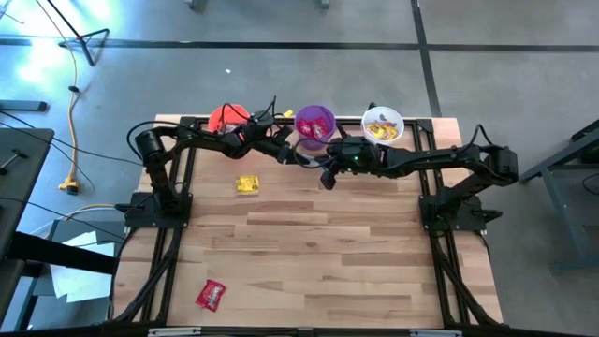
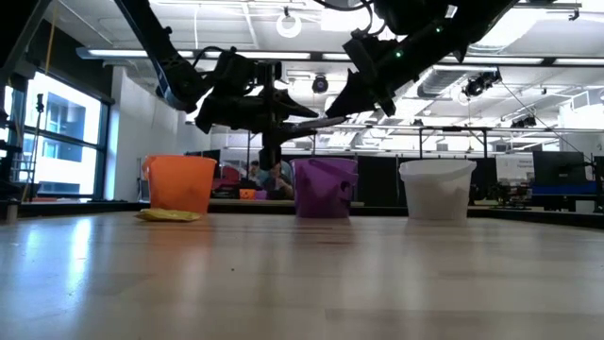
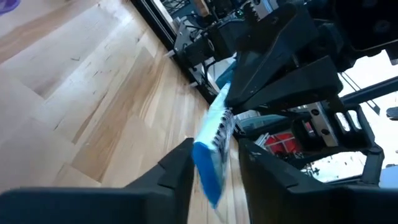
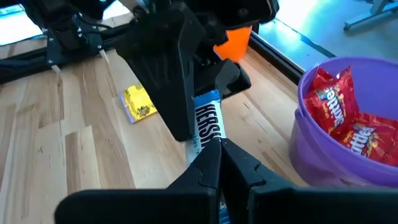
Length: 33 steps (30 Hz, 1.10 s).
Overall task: Sort candy
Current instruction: Put the white chocolate bar into the orange bucket
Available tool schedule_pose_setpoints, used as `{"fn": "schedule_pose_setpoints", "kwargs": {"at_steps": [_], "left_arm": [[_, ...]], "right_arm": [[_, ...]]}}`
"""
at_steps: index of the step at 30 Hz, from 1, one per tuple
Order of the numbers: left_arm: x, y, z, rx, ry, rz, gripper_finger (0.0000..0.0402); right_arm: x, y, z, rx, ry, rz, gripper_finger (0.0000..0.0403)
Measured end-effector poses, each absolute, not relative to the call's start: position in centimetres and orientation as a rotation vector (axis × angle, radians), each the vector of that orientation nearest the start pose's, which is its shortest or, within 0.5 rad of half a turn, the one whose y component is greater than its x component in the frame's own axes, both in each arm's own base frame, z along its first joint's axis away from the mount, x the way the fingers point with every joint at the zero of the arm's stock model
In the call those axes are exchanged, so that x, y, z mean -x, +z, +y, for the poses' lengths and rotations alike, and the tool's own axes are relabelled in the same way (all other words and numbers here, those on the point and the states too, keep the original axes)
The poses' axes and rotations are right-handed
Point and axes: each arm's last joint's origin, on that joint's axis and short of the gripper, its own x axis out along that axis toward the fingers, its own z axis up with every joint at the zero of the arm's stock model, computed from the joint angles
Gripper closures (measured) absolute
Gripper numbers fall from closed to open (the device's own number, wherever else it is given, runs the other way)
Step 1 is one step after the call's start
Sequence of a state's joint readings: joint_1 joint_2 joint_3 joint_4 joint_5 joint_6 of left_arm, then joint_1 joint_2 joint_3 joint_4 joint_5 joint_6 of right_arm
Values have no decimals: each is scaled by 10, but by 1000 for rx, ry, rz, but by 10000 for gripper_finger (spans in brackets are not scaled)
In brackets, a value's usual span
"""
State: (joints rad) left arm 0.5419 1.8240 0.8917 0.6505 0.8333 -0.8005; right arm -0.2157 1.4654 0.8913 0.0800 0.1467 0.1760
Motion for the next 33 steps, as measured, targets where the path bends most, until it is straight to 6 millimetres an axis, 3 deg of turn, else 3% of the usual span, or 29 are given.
{"fn": "schedule_pose_setpoints", "kwargs": {"at_steps": [8, 17, 20, 30, 33], "left_arm": [[-323, 174, 169, 959, -192, 319, 389], [-321, 177, 173, 920, -183, 290, 396], [-317, 177, 182, 900, -152, 273, 397], [-292, 178, 220, 887, -19, 210, 398], [-280, 191, 229, 827, 11, 167, 399]], "right_arm": [[-308, 239, -72, -186, -398, 454, 403], [-307, 240, -73, -179, -441, 440, 395], [-308, 241, -74, -179, -456, 428, 364], [-299, 249, -89, -273, -567, 365, 209], [-297, 251, -95, -276, -585, 357, 185]]}}
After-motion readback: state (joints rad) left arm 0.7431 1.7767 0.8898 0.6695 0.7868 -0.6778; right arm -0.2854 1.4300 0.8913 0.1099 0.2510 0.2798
